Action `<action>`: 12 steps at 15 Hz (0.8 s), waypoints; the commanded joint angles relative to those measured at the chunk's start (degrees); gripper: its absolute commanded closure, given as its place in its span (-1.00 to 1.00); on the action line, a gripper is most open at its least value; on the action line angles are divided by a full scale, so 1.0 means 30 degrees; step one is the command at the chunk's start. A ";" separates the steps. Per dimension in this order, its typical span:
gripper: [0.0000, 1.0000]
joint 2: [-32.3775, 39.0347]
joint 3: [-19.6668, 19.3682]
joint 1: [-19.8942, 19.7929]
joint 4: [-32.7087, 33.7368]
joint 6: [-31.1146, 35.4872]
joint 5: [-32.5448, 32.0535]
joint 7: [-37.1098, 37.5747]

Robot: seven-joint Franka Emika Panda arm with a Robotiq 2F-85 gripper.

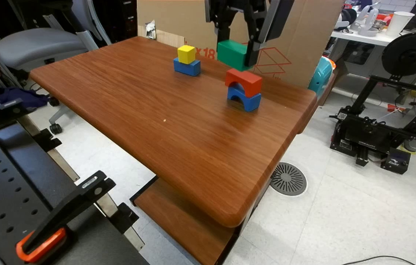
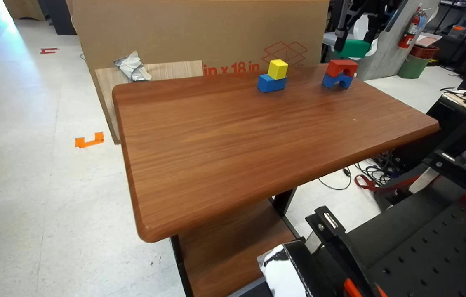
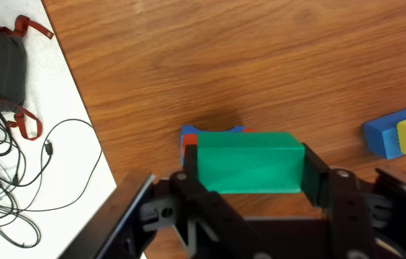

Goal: Put the green block on top of the orange block

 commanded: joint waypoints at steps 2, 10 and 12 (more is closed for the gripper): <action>0.18 0.0740 -0.0266 0.0155 0.1165 -0.0824 -0.0062 0.0497; 0.18 0.1656 -0.0367 0.0337 0.2186 -0.1112 -0.0231 0.1018; 0.18 0.1765 -0.0356 0.0294 0.2374 -0.1261 -0.0188 0.1026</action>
